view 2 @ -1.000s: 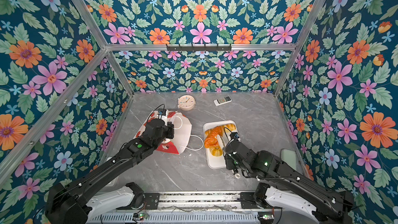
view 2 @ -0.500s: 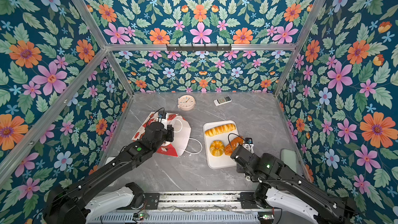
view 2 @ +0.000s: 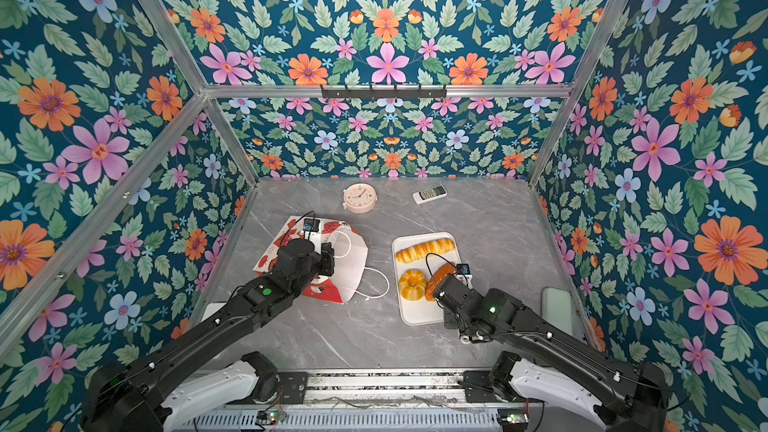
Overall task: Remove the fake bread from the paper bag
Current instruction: 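Lower the brown bread onto the tray and open the tongs, then move the open tongs with the right gripper into the tilted bag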
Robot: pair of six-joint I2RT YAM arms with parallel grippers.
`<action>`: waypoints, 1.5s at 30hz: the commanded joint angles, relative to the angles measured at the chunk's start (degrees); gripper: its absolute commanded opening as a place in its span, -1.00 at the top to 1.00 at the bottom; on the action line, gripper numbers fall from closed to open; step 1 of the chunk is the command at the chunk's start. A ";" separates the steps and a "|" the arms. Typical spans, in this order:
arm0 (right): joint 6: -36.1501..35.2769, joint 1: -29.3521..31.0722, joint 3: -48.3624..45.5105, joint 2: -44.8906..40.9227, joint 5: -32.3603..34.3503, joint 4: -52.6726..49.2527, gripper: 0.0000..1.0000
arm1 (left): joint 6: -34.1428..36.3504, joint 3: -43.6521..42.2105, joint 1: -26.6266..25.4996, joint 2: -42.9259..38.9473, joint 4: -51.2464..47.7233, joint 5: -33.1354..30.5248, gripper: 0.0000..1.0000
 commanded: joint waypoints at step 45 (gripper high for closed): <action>-14.46 11.75 13.28 22.89 -20.94 38.99 0.00 | 14.10 5.44 0.82 1.27 2.18 10.76 1.00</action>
